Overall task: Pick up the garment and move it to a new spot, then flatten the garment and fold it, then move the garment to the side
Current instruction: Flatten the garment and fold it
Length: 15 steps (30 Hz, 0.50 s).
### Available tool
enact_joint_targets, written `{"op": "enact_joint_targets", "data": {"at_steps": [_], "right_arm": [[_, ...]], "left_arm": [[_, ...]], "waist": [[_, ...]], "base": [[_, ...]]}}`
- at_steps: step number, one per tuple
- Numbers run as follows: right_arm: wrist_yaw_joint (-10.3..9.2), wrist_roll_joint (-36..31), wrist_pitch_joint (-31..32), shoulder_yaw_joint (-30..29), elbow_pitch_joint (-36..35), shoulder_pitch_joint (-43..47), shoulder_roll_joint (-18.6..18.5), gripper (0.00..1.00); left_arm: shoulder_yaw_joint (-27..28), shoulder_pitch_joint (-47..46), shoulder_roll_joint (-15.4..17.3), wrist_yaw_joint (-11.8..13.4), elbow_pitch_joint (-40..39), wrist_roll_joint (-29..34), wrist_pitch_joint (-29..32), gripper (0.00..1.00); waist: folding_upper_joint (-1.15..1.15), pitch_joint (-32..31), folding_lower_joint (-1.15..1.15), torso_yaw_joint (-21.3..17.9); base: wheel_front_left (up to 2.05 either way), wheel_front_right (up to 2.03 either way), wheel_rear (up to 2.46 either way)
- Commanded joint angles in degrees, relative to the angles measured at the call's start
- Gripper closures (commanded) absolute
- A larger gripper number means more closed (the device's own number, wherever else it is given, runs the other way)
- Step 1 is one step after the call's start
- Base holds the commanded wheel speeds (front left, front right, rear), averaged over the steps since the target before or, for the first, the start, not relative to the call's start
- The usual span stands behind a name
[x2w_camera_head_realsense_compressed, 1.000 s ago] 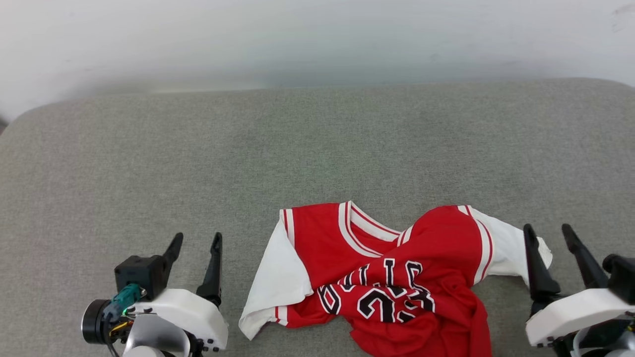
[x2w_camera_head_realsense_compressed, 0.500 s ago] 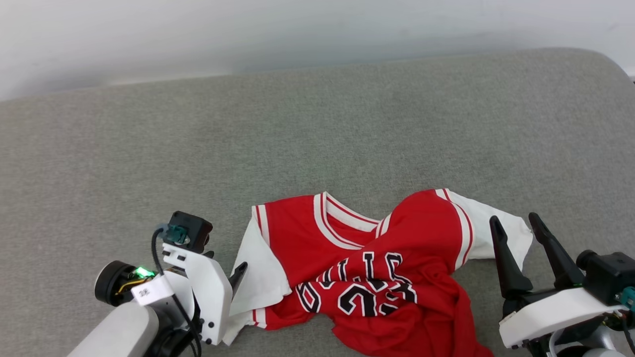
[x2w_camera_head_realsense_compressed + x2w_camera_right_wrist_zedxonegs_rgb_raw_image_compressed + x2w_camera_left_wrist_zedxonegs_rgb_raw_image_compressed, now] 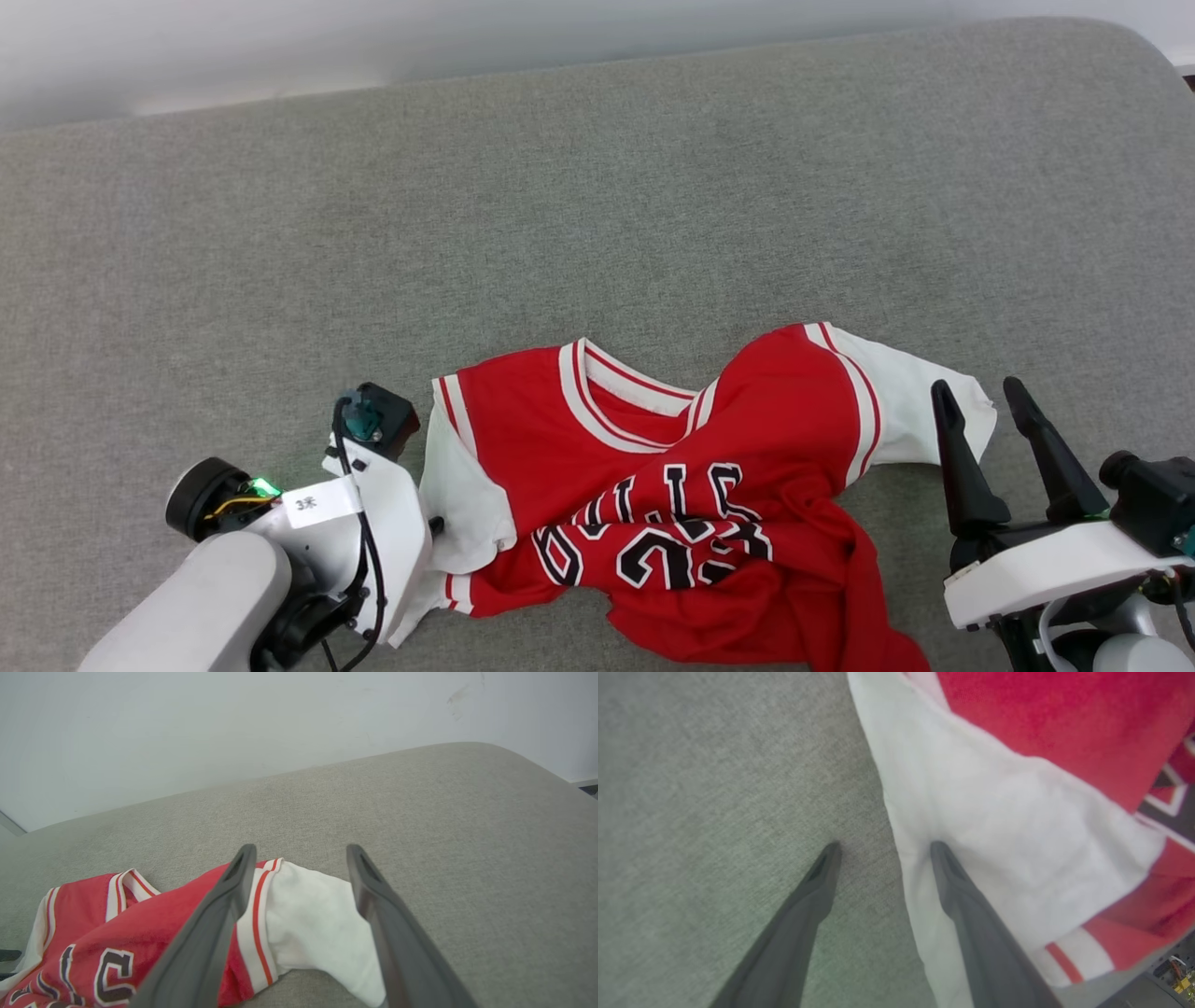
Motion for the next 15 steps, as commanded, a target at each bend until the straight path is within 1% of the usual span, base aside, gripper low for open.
{"op": "enact_joint_targets", "data": {"at_steps": [1,2,3,4,7,10,13,15], "right_arm": [[-0.02,0.4,-0.4,-0.1,0.1,-0.8,0.3,0.00],[-0.02,0.5,-0.3,-0.3,0.2,-1.1,0.3,0.00],[-0.02,0.6,-0.4,-0.6,0.2,-1.2,0.3,0.00],[-0.02,0.7,-0.4,-0.7,0.4,-1.3,0.3,0.00],[-0.02,0.8,-0.2,-1.4,0.6,-1.4,0.3,0.00],[-0.02,1.0,0.1,-2.5,0.9,-1.3,0.3,0.00],[-0.02,1.3,0.6,-3.3,1.0,-1.4,0.3,0.00],[-0.02,2.0,0.8,-4.4,1.4,-1.6,-0.3,0.00]], "left_arm": [[-3.4,3.3,-0.9,-0.9,2.2,-0.4,2.3,0.20],[-4.2,3.0,-1.1,-1.3,2.3,0.4,2.7,0.56],[-4.6,3.0,-1.5,-1.4,2.4,0.5,2.7,0.75],[-4.9,3.0,-2.1,-1.4,2.6,0.5,2.5,1.00],[-5.4,2.9,-2.6,-1.6,3.3,1.3,1.1,1.00],[-4.8,2.6,-3.4,-0.8,3.7,2.2,-1.5,1.00],[-3.3,2.1,-4.2,0.8,3.7,2.9,-5.1,1.00],[-1.7,1.8,-4.4,2.4,3.2,3.7,-8.7,1.00]], "waist": [[0.00,0.1,0.00,0.1],[0.00,0.2,0.00,0.1],[0.00,0.2,0.00,0.1],[0.00,0.1,0.00,0.2],[0.00,-0.5,0.00,0.3],[0.00,-1.3,0.00,0.7],[0.00,-2.1,0.00,1.1],[0.00,-2.7,0.00,1.5]], "base": [[0.00,0.00,0.00],[0.00,0.00,0.00],[0.00,0.00,0.00],[0.00,0.00,0.00],[0.00,0.00,0.00],[0.00,0.00,0.00],[0.00,0.00,0.00],[0.00,0.00,0.00]]}}
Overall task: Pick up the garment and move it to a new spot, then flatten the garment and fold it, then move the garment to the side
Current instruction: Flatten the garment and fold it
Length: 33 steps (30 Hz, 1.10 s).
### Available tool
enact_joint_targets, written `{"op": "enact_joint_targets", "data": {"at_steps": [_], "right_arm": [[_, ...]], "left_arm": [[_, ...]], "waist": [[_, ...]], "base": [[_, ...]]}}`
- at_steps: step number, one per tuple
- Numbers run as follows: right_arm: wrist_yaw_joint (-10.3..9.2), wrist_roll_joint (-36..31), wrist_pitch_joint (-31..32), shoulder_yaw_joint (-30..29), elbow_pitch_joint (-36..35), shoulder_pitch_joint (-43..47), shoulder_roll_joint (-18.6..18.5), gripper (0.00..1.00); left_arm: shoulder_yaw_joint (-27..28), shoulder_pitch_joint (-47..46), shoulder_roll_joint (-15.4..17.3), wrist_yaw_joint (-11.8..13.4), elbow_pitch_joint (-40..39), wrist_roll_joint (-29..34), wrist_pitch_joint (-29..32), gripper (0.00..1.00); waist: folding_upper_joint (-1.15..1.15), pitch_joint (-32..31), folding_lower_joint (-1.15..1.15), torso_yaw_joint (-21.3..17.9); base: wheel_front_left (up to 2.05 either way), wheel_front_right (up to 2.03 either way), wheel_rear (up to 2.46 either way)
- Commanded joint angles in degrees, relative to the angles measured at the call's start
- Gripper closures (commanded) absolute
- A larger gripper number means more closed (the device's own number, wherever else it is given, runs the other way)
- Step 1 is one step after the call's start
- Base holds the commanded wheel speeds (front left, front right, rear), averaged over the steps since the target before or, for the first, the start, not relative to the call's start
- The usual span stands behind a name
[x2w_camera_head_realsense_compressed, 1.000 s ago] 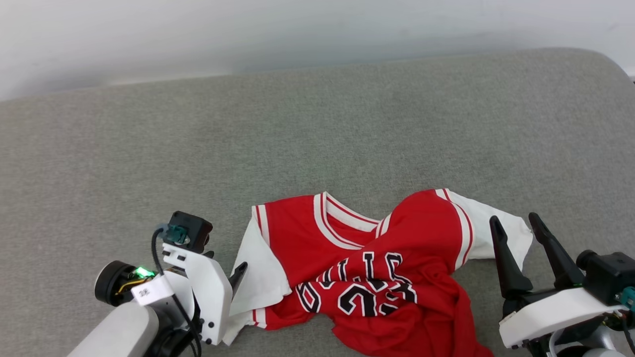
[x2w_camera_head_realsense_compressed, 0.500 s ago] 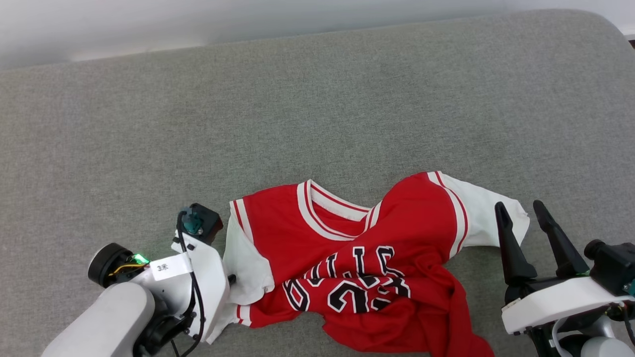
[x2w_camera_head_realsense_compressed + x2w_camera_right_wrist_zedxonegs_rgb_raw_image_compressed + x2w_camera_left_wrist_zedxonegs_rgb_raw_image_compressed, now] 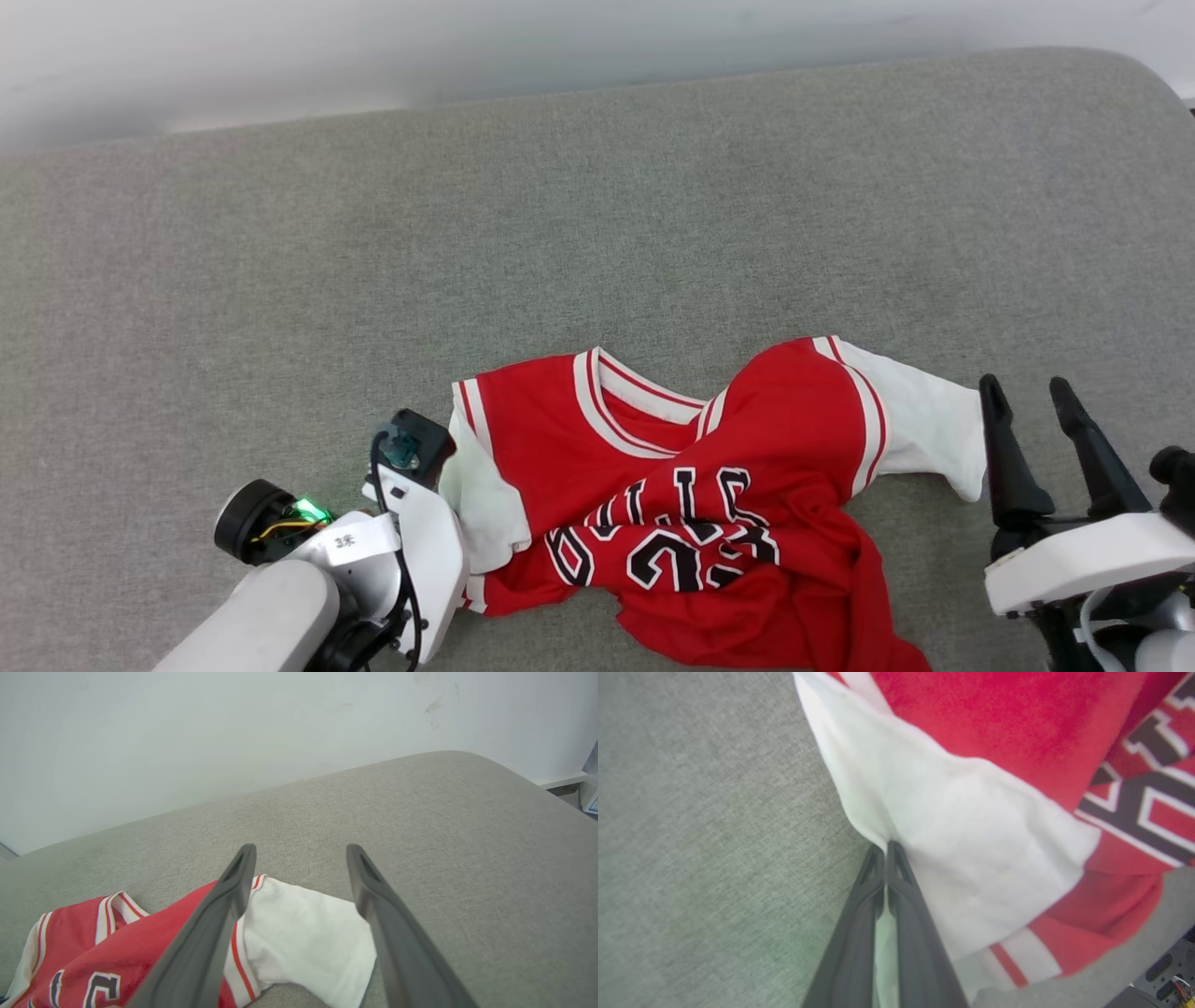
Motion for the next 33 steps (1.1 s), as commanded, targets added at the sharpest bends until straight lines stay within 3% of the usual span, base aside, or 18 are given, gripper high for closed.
{"op": "enact_joint_targets", "data": {"at_steps": [1,5,11,20,27,33], "right_arm": [[-0.02,0.7,0.5,-0.8,0.6,-0.8,-0.7,0.00],[-0.02,3.7,1.9,-3.9,3.6,-1.3,-3.5,0.00],[-0.01,9.1,9.3,-6.6,12.5,-3.6,-10.3,0.00],[-0.02,15.4,29.9,0.7,20.8,-13.3,-19.6,0.00],[-0.02,16.1,39.5,8.4,26.2,-20.1,-21.1,0.00],[0.00,18.2,47.1,12.3,32.9,-20.3,-19.5,0.00]], "left_arm": [[0.8,1.1,-0.5,1.2,0.3,0.3,-1.9,1.00],[3.7,2.5,-0.7,4.4,-1.5,0.8,-7.9,1.00],[6.2,4.1,-0.6,7.3,-5.4,1.7,-13.2,1.00],[6.4,3.0,-0.9,8.7,-10.9,3.4,-15.7,1.00],[6.2,2.1,-1.5,8.8,-12.7,3.9,-17.0,1.00],[6.3,1.9,-2.0,8.4,-12.0,3.0,-18.0,1.00]], "waist": [[0.00,-0.6,0.00,0.4],[0.00,-1.8,0.00,1.2],[0.00,-2.4,0.00,2.4],[0.00,0.1,0.00,4.6],[0.00,2.8,0.00,6.0],[0.00,3.6,0.00,7.0]], "base": [[0.00,0.00,0.00],[0.00,0.00,0.00],[0.00,0.00,0.00],[0.00,0.00,0.00],[0.00,0.00,0.00],[0.00,0.00,0.00]]}}
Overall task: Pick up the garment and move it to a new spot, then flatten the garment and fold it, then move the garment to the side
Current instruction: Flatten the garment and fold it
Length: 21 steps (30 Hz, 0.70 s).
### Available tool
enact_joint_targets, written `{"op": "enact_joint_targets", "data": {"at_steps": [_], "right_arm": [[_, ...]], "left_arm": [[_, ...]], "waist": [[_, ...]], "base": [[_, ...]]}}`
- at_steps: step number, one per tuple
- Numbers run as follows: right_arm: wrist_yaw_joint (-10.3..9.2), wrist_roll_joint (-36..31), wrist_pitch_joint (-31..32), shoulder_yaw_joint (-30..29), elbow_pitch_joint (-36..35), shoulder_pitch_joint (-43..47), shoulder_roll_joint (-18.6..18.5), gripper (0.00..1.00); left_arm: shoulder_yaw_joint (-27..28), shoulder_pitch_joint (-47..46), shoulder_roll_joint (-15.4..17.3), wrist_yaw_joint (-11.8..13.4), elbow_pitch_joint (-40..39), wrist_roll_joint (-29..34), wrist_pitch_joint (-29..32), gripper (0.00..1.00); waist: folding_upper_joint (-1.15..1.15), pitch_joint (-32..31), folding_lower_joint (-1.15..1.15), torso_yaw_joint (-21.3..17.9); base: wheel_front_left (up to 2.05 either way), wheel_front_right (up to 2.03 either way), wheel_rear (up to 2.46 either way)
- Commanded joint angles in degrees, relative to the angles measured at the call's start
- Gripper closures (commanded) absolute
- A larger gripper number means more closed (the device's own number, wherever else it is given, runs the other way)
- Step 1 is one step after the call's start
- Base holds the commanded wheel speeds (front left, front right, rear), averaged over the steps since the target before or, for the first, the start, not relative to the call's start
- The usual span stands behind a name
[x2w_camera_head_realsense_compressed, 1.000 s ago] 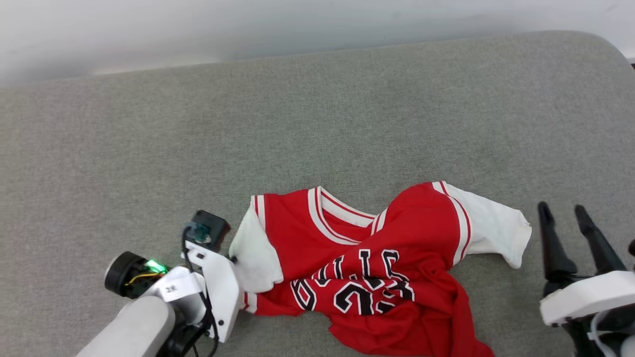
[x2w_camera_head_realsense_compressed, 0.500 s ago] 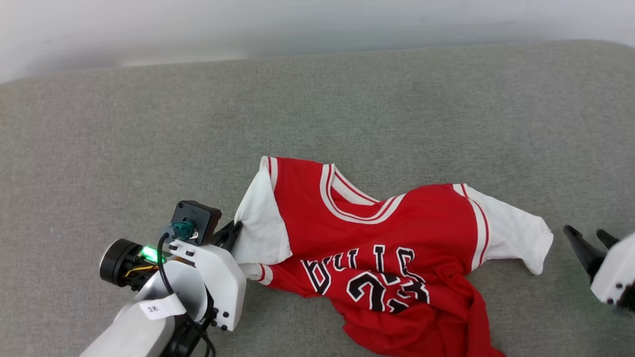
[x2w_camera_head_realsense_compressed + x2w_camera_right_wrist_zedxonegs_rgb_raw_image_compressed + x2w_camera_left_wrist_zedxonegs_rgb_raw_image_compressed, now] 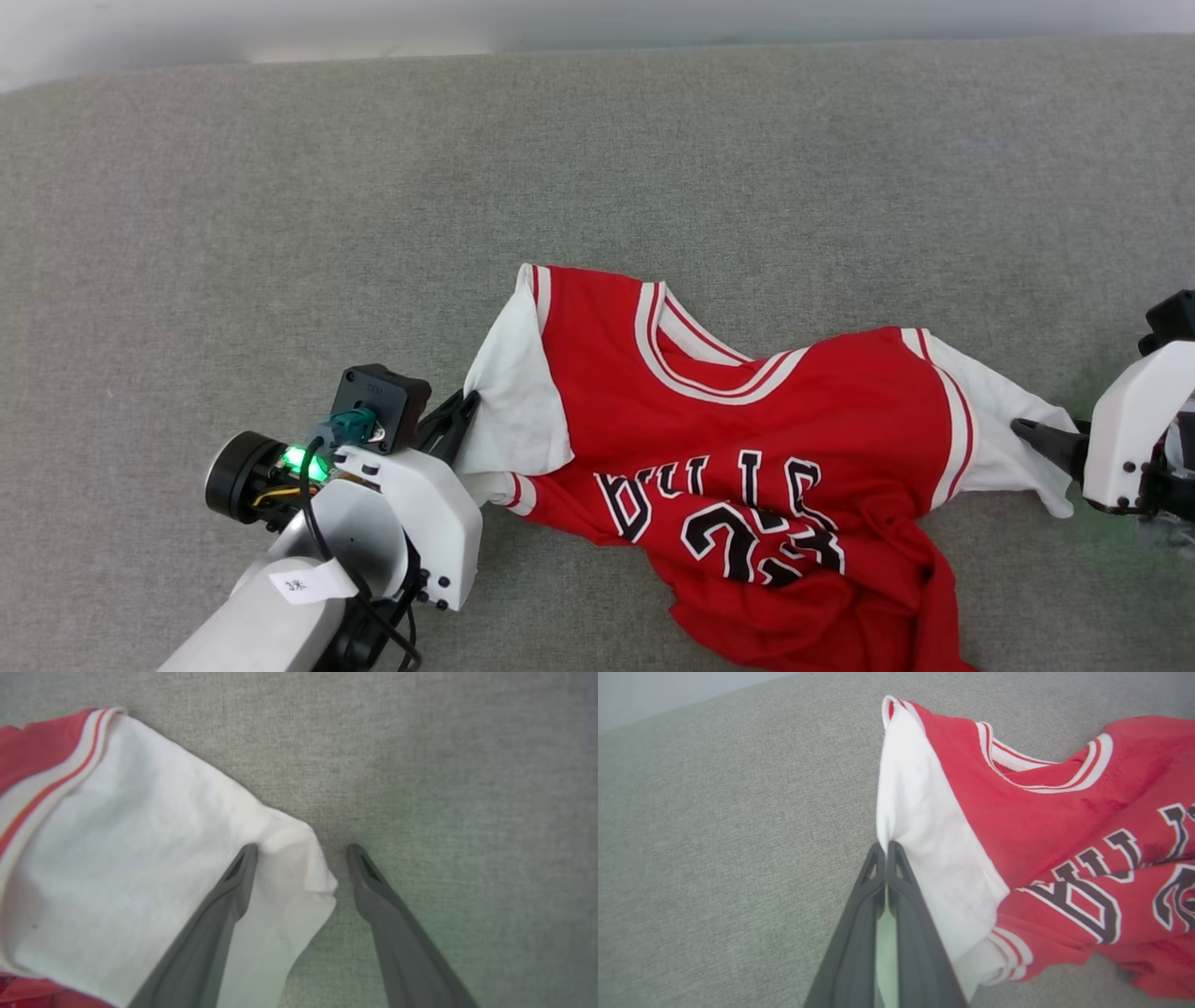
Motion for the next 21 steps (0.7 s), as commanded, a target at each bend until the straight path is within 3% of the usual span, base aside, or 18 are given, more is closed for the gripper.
{"op": "enact_joint_targets", "data": {"at_steps": [1,2,3,4,14,21], "right_arm": [[0.03,1.0,3.1,2.3,3.0,2.5,2.4,0.33],[0.06,1.3,3.5,2.4,3.2,2.3,2.6,0.69],[0.06,1.3,3.5,2.4,3.2,2.3,2.6,0.69],[0.09,1.6,3.6,2.6,3.2,2.0,2.6,1.00],[0.00,-0.6,-5.5,-0.1,-3.1,-3.4,-0.8,1.00],[0.00,-5.9,-10.9,-2.6,-7.1,-8.2,0.2,1.00]], "left_arm": [[0.3,-0.6,-0.2,-0.2,0.3,-0.4,-0.6,1.00],[0.4,-0.5,-0.3,-0.2,0.4,-0.5,-0.6,1.00],[0.4,-0.5,-0.3,-0.2,0.4,-0.5,-0.6,1.00],[0.5,-0.3,-0.3,-0.2,0.6,-0.7,-0.8,1.00],[3.1,0.4,-0.2,1.2,0.9,-1.6,-4.3,1.00],[7.8,-4.5,-1.1,1.2,3.2,-3.9,-7.9,1.00]], "waist": [[0.00,0.1,-0.01,0.2],[0.00,0.2,-0.01,0.2],[0.00,0.2,-0.01,0.2],[0.00,0.2,-0.01,0.2],[0.00,-2.2,-0.01,-1.3],[0.00,-5.1,-0.01,-3.2]], "base": [[0.00,0.00,0.00],[0.00,0.00,0.00],[0.00,0.00,0.00],[0.00,0.00,0.00],[0.00,0.00,0.00],[0.00,0.00,0.00]]}}
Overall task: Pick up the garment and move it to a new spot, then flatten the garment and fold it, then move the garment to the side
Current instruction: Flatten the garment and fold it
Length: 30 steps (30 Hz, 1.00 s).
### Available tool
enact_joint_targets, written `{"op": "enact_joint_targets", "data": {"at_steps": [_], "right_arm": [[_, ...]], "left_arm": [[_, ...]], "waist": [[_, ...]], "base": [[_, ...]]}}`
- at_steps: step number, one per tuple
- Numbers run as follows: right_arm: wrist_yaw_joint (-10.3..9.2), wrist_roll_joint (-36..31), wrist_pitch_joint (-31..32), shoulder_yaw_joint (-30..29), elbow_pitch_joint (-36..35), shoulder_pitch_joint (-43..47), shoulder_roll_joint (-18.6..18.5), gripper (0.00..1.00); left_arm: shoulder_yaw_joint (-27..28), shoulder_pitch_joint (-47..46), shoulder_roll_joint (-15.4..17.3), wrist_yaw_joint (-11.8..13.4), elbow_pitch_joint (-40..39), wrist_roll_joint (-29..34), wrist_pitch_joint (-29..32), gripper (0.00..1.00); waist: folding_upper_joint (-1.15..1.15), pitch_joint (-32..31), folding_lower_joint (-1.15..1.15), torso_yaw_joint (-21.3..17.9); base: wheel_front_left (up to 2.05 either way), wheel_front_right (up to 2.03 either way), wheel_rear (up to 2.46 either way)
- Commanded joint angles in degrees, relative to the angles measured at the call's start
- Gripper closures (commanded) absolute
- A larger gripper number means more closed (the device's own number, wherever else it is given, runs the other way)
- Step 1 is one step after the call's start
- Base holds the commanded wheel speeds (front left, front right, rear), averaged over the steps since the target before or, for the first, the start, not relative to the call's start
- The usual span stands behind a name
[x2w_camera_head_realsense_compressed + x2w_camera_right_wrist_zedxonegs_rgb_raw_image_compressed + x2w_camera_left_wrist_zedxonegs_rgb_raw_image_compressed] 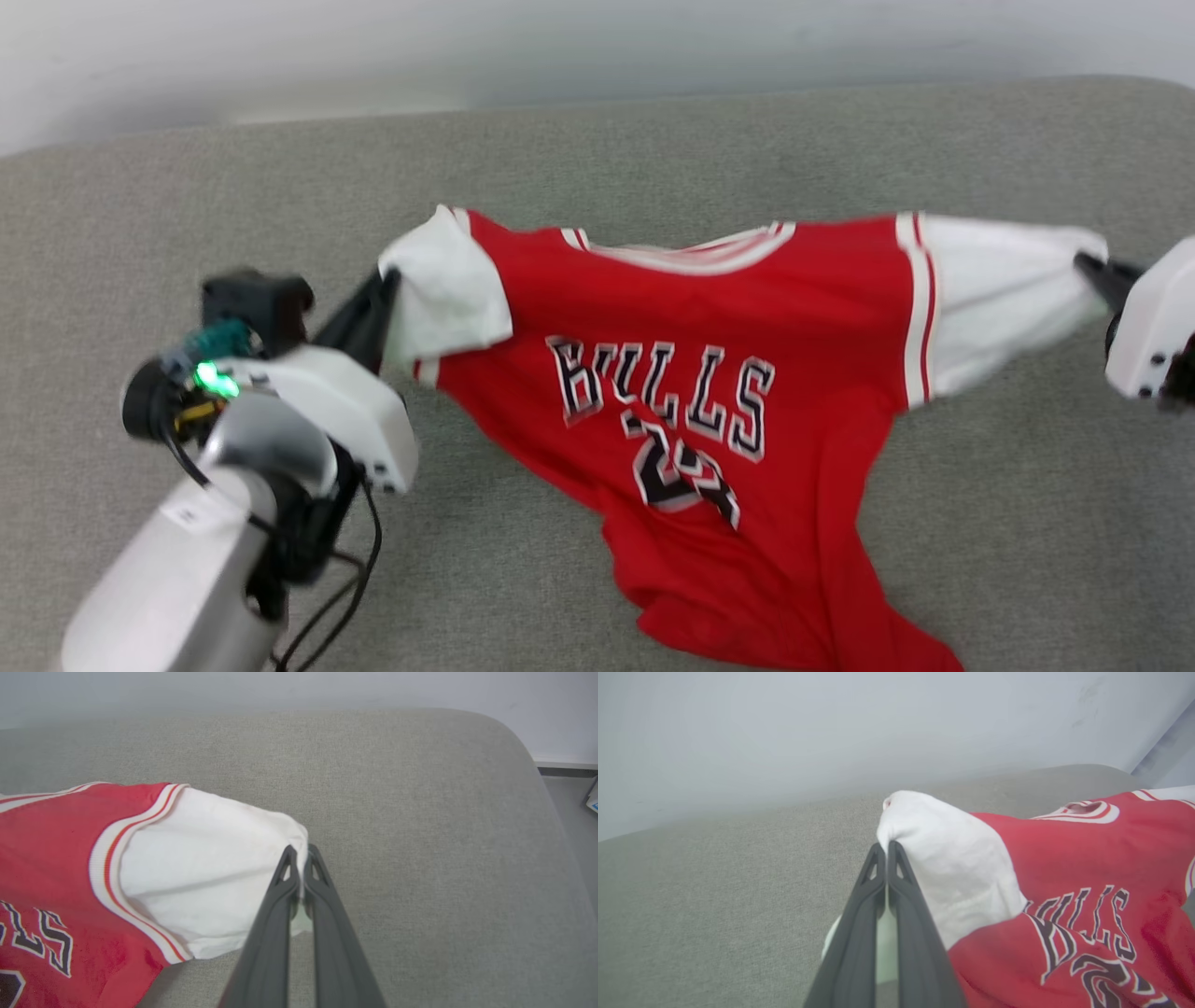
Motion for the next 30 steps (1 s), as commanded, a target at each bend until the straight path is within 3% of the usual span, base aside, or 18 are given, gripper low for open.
{"op": "enact_joint_targets", "data": {"at_steps": [1,9,16,30], "right_arm": [[-0.02,-0.7,-0.6,-0.4,-0.2,-1.3,0.4,1.00],[-0.02,-6.3,-5.8,-1.8,1.4,-11.8,2.7,1.00],[-0.03,-10.1,-11.9,-3.4,5.8,-25.5,3.7,1.00],[-0.04,-16.3,-23.7,-4.6,13.7,-52.3,6.5,1.00]], "left_arm": [[0.7,-1.7,-0.4,-0.1,0.5,-0.3,-0.6,1.00],[4.6,-16.4,-3.8,-2.8,10.4,-3.4,-2.3,1.00],[6.3,-33.0,-6.1,-5.0,21.8,-2.8,-5.0,1.00],[9.2,-61.3,-5.9,-8.9,37.0,0.6,-15.7,1.00]], "waist": [[0.00,-0.6,0.00,-0.6],[0.00,0.3,0.00,-1.3],[0.00,4.6,0.00,-1.6],[0.00,16.2,0.00,-3.3]], "base": [[0.00,0.00,0.00],[0.00,0.00,0.00],[0.00,0.00,0.00],[0.00,0.00,0.00]]}}
